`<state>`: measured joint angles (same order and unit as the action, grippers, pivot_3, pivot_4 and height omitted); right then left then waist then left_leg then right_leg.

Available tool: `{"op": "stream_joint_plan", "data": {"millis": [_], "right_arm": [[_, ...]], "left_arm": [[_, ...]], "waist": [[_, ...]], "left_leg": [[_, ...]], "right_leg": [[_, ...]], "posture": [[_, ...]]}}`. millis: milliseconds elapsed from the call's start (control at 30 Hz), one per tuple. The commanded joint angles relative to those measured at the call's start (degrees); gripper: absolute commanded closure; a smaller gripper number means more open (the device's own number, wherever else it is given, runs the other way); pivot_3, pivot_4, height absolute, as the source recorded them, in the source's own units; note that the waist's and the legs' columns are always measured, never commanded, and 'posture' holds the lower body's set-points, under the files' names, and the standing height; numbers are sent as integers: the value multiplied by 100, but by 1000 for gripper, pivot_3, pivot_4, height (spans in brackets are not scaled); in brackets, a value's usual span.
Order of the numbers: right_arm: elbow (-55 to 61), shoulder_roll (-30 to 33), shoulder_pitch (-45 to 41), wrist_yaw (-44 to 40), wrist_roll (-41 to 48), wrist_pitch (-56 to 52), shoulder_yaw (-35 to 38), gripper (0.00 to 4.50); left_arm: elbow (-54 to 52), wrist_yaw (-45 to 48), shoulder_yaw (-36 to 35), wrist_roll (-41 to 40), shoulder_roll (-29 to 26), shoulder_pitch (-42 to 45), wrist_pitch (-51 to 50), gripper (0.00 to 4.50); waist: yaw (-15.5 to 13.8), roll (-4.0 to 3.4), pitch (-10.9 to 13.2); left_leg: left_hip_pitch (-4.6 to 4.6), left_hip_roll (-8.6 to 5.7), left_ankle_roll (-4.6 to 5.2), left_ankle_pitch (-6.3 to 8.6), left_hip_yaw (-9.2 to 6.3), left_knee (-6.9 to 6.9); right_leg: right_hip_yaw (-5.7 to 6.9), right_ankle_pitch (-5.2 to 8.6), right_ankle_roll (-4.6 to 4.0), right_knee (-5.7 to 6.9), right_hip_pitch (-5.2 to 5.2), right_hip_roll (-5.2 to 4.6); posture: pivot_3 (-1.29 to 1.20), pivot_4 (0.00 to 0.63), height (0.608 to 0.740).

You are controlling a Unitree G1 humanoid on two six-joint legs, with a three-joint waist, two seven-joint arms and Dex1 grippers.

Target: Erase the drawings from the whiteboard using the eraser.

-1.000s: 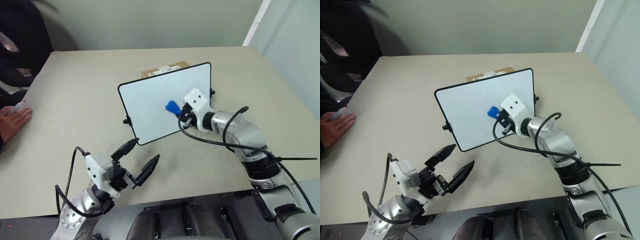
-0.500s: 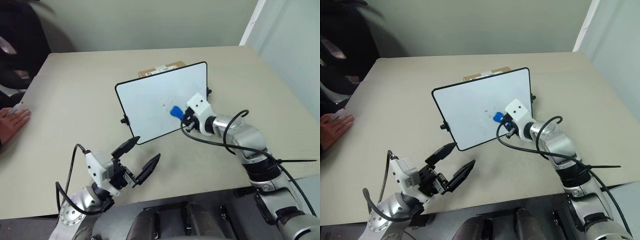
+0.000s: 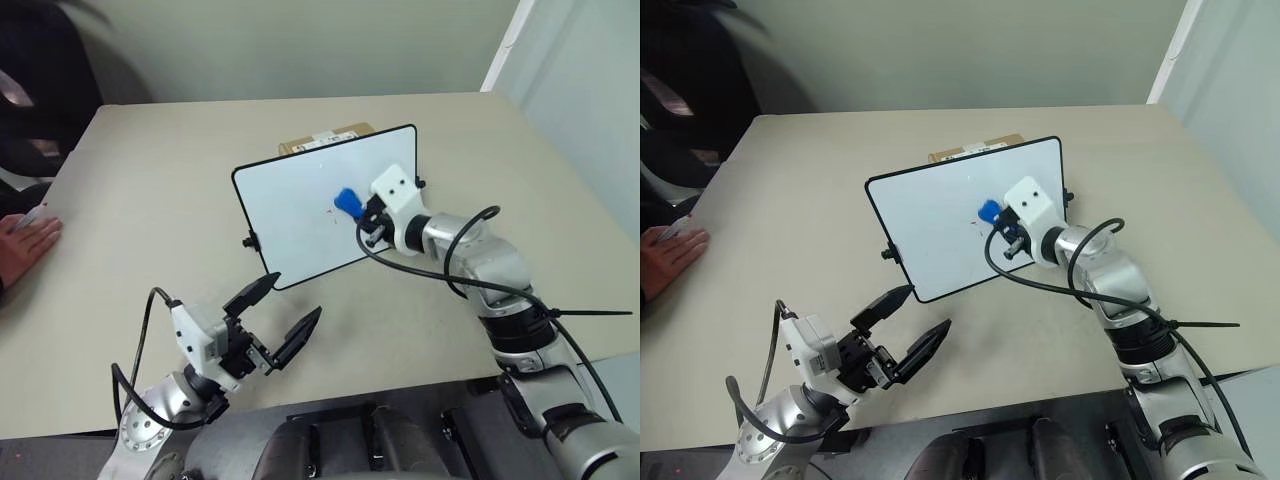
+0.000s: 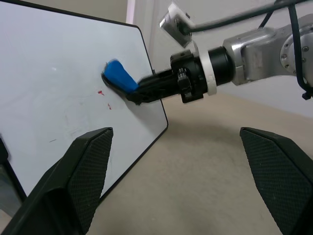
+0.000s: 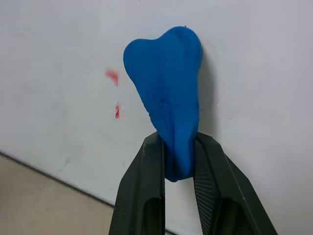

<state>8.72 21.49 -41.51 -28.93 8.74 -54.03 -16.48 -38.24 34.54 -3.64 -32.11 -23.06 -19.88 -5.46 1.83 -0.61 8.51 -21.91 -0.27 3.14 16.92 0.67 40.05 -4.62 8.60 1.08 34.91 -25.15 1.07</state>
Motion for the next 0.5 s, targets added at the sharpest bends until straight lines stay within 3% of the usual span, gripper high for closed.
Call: {"op": "stream_joint_plan", "data": {"millis": [33,500], "right_arm": [[15,118,235,-155,-93,-45,-304,3953],[-201,-270,-516,60,-42,358,181,3953]], "left_arm": [[-191,-29,35,-1,30,-46,33,0],[-227,-26,5,-41,17,-80,32,0]], "waist": [[0,0,0],[33,-2,1]], "left_leg": [[0,0,0,0,0,1],[-2,4,19,10,-2,-3]], "right_leg": [[0,0,0,0,0,0],[-1,-16,-16,8,-13,6]], "posture": [[0,150,740],[0,150,740]]}}
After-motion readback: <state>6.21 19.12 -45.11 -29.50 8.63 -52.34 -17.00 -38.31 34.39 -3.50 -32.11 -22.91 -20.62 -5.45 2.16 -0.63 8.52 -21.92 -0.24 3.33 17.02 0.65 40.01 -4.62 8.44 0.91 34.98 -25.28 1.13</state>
